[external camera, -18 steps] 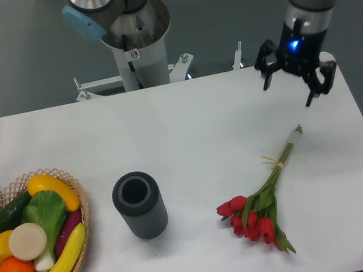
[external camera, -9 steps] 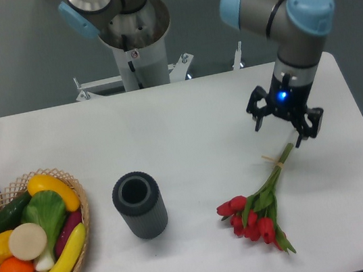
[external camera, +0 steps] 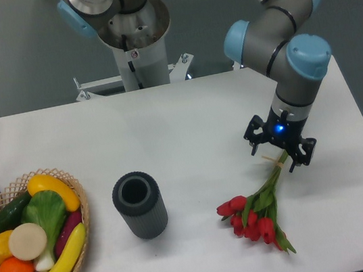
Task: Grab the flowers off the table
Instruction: 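Move the open gripper down toward the tulip stems, then lower the gripper around the tulip stems near the tie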
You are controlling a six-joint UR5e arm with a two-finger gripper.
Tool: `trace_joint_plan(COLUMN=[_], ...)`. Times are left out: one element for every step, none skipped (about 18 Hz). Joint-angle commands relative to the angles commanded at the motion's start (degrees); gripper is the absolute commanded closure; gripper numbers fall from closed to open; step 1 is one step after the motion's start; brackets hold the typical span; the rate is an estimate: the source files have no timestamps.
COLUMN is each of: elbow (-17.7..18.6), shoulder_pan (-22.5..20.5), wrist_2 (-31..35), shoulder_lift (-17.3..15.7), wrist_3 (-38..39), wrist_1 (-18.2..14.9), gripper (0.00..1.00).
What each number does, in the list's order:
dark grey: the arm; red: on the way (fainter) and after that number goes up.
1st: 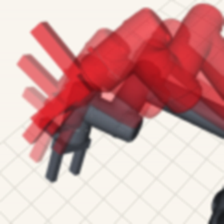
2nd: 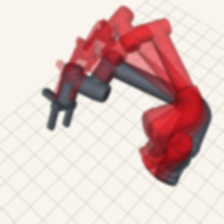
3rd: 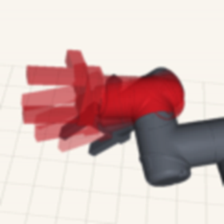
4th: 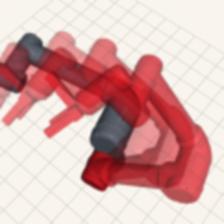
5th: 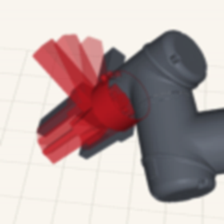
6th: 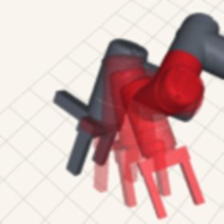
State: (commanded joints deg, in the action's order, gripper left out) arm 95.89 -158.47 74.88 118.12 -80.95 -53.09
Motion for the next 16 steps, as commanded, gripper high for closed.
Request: trace_joint_plan(elbow=[-0.4,-0.6,-0.5,-0.5,-0.4,-0.5,-0.5,-0.5,-0.6,-0.6,-0.7,-0.6,-0.6,-0.6,-0.6,-0.7], shoulder_pan=[-0.1,-0.1,-0.1,0.0,0.0,0.3,0.5,0.8,0.9,0.9,0.9,0.9,0.9,0.9,1.0,1.0], wrist_2=[0.0,0.0,0.0,0.0,0.0,0.0,0.0,0.0,0.0,0.0,0.0,0.0,0.0,0.0,0.1,0.1], shoulder_lift=[0.7,1.1,1.7,1.9,2.2,2.5,2.7,3.1,3.3,3.5,3.7,3.7,3.8,3.8,4.0,4.1], wrist_3=[0.0,0.1,0.2,0.3,0.3,0.5,0.6,0.6,0.6,0.6,0.5,0.4,0.5,0.5,0.5,0.5], wrist_1=[0.3,0.6,0.6,0.7,0.8,0.8,0.9,1.0,1.0,1.0,1.0,1.0,1.1,1.2,1.3,1.4], gripper=[0.00,0.00,0.00,0.00,0.00,0.00,0.00,0.00,0.00,0.00,0.00,0.00,0.00,0.00,0.00,0.01])
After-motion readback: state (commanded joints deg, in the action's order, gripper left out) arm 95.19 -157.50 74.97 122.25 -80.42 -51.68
